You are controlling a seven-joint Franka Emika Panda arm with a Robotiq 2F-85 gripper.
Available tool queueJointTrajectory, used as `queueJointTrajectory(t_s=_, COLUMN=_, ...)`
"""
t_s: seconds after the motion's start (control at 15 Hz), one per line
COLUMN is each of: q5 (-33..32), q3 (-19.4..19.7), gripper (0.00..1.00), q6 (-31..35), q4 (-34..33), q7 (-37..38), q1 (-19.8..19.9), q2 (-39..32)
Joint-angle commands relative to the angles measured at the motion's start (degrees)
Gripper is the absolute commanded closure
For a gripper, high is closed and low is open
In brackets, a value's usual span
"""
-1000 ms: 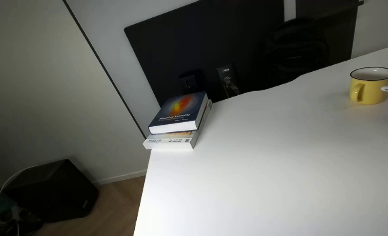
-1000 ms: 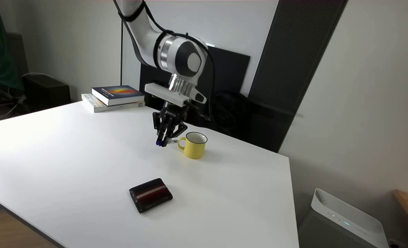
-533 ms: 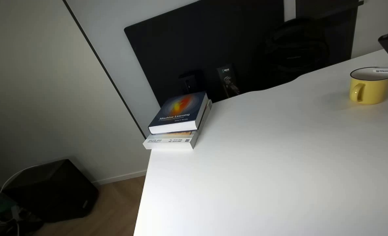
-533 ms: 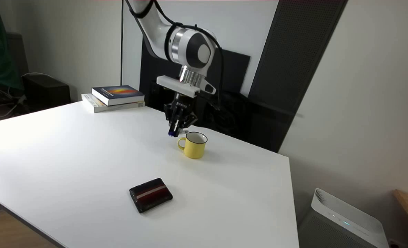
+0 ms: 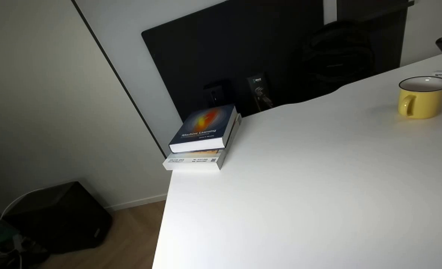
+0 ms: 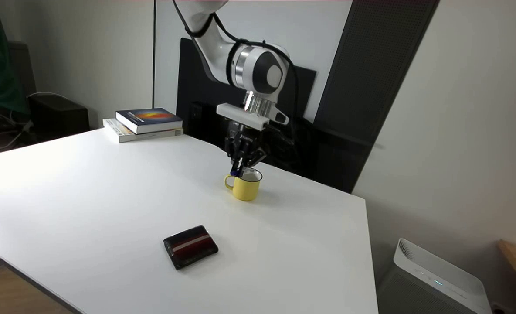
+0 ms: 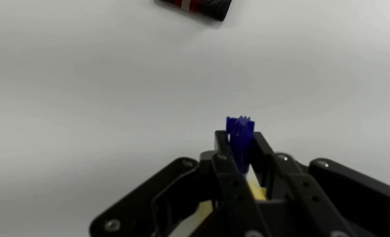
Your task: Place the blue pen inside the yellow mug
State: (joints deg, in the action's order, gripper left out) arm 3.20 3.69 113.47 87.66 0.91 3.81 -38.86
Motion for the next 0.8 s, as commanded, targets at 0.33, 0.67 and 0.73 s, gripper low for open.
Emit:
queueJointTrajectory(t_s=0.33, q5=-0.3, q3=-0.3, gripper=0.79, q6=-0.1, q4=-1.3, q7=0.2, q1=0.3, q2=-0.9)
queueJointTrajectory(t_s=0.67, q5=-0.3, q3=-0.3, gripper=0.79, q6=-0.1, q4=-1.3, q7=0.2, q1=0.3, q2=-0.9)
queueJointTrajectory(t_s=0.73, q5=-0.3, q3=-0.3, gripper=0.79, q6=-0.1, q4=-1.3, q7=0.2, q1=0.3, q2=-0.9)
